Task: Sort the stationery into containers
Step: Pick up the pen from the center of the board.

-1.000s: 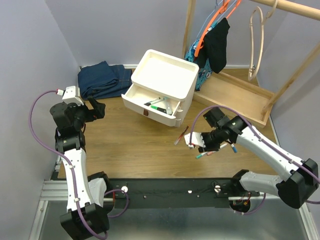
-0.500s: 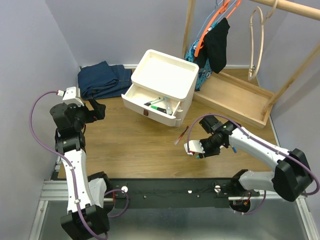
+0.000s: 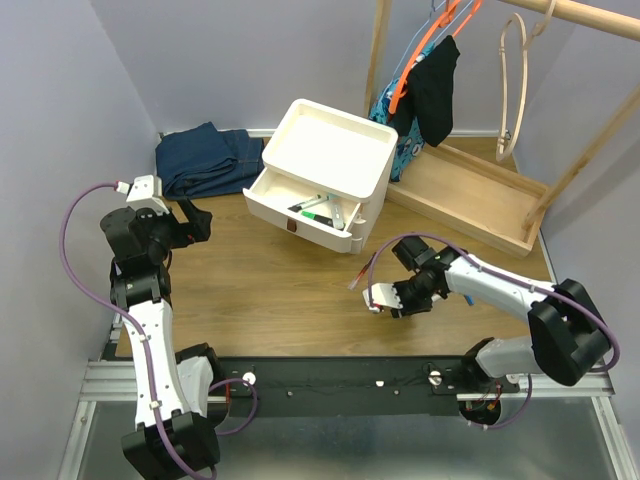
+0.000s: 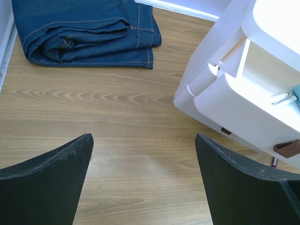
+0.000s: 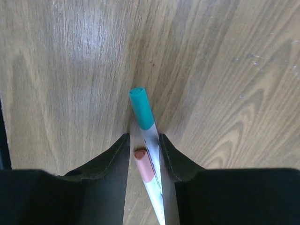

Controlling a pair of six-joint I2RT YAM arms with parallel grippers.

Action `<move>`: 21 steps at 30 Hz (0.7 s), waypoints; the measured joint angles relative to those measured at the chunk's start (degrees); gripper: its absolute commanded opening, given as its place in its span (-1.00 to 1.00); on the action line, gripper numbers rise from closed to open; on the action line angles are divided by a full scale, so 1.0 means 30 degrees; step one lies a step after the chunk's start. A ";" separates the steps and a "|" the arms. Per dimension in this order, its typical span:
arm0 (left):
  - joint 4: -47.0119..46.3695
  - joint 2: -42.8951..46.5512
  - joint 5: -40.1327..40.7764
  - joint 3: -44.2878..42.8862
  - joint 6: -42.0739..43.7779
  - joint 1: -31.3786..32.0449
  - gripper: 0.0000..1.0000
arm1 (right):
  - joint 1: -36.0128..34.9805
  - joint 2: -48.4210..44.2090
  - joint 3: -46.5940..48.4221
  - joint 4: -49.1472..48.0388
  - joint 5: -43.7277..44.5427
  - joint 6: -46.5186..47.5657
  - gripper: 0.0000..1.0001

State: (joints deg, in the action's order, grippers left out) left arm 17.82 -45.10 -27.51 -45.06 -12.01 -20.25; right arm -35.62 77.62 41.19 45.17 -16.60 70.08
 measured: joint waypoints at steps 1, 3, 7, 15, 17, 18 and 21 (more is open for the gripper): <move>0.0000 -0.0007 0.0000 0.0000 0.0000 0.0000 0.97 | 0.0000 -0.0007 -0.0291 -0.0386 0.0007 0.0000 -0.32; -0.0007 -0.0058 0.0000 0.0000 0.0000 0.0000 0.97 | 0.0000 0.0000 -0.0634 -0.0678 0.0007 0.0007 -0.39; -0.0015 -0.0255 -0.0007 -0.0007 -0.0007 0.0000 0.97 | 0.0000 -0.0007 -0.0707 -0.0816 -0.0029 -0.0262 -0.78; -0.0051 -0.0670 -0.0007 -0.0007 -0.0015 0.0000 0.97 | 0.0036 0.0182 0.1865 0.0372 -0.1027 -0.1180 -0.89; -0.0087 -0.0758 -0.0007 -0.0007 -0.0015 0.0000 0.97 | 0.0029 0.0000 0.4619 0.0794 -0.1800 -0.1814 -0.89; -0.0117 -0.0780 -0.0007 -0.0007 -0.0022 0.0000 0.97 | 0.0036 -0.0066 0.5362 0.0882 -0.1974 -0.1982 -0.90; -0.0401 -0.0925 -0.0007 -0.0007 -0.0117 0.0000 0.97 | 0.0036 -0.0452 0.9741 0.1180 -0.3461 -0.3279 -0.92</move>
State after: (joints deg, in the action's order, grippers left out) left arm 16.62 -47.88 -27.53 -45.08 -12.36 -20.25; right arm -35.51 76.27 70.41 48.71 -26.98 60.25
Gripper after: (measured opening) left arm 0.987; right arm 0.100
